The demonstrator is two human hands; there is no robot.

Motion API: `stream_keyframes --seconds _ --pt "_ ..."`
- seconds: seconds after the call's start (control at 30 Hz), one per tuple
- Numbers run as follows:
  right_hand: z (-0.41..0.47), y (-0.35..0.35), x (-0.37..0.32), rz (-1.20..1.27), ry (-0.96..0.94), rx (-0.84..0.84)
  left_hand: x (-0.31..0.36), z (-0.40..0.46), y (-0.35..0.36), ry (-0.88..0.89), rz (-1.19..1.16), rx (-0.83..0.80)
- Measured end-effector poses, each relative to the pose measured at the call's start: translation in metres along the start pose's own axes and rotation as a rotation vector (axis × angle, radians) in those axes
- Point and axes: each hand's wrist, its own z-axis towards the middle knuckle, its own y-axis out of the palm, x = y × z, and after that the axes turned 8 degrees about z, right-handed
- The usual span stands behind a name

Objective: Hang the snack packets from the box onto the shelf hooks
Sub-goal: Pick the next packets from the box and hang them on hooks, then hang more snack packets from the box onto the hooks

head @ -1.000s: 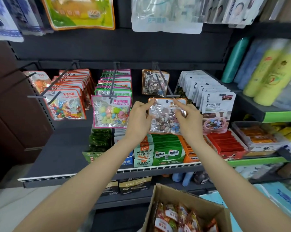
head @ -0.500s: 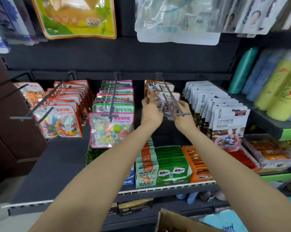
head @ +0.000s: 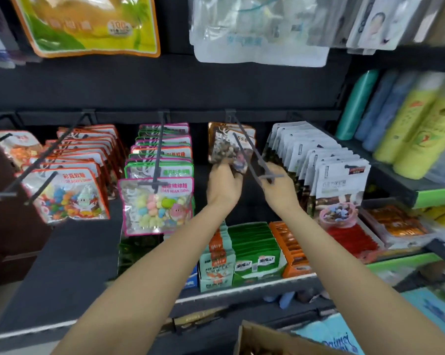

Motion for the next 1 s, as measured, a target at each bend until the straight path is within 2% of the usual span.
stream_keyframes --seconds 0.07,0.3,0.47,0.57,0.67,0.8,0.93,1.0 --pt "-0.035 -0.011 0.015 -0.018 0.036 -0.031 -0.002 -0.035 -0.002 0.012 -0.008 -0.062" --pt "-0.197 -0.045 0.079 -0.074 0.152 -0.304 -0.017 -0.191 0.024 0.025 0.081 -0.338" --pt "-0.287 -0.046 0.146 -0.197 0.31 -0.463 -0.044 -0.284 0.062 -0.008 0.212 -0.613" --pt "-0.317 -0.041 0.183 -0.246 0.38 -0.5 -0.064 -0.32 0.089 -0.093 0.25 -0.751" --pt "-0.328 -0.036 0.209 -0.374 0.342 -0.63 -0.075 -0.344 0.115 -0.229 0.226 -0.84" --pt "-0.324 -0.029 0.222 -0.597 0.225 -0.741 -0.09 -0.357 0.15 -0.379 0.138 -0.78" --pt "-0.315 -0.029 0.221 -0.686 0.011 -0.686 -0.089 -0.364 0.166 -0.486 0.029 -0.639" --pt "-0.311 -0.035 0.22 -0.715 -0.035 -0.703 -0.083 -0.366 0.165 -0.499 -0.046 -0.614"
